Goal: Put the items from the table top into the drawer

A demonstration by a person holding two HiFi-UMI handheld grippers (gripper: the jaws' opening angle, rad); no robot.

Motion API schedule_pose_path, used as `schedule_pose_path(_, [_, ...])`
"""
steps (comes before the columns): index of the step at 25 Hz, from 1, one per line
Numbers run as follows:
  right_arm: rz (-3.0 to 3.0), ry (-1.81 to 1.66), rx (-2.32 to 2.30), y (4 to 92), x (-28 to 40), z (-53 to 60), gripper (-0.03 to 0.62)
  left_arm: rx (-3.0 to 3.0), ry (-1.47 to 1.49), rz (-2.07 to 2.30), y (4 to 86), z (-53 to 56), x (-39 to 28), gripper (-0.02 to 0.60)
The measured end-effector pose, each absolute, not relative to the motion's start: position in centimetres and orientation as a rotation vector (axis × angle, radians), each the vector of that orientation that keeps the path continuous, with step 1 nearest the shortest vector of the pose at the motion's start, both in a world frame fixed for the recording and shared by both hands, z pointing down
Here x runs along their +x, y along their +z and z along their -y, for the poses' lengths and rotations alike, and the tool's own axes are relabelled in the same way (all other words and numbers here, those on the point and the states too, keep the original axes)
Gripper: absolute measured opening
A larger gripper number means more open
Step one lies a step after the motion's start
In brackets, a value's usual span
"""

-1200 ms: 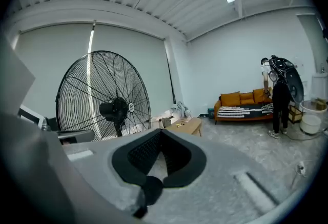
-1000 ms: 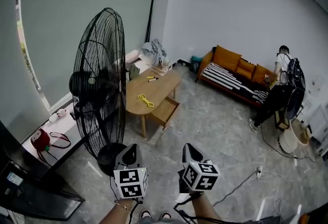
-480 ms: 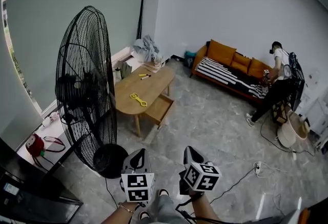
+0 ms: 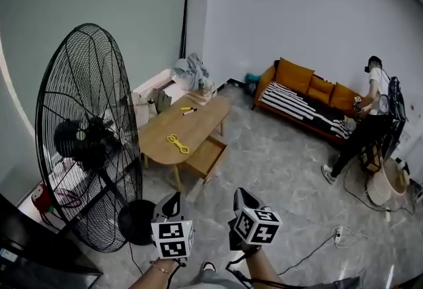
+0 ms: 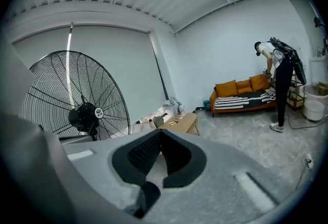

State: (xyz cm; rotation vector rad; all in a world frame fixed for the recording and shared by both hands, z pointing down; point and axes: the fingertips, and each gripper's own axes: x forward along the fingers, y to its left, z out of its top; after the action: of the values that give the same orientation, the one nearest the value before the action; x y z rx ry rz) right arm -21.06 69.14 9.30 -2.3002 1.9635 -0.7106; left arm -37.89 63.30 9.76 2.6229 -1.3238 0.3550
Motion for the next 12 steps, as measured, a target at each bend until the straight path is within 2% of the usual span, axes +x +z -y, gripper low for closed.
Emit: schedule_pose_path(12, [-2.058, -0.696, -2.247, 9.0, -11.3, -59.5, 0.005, 2.49, 0.314, 1.511, 10.2, -53.1, -32.4, -0.008])
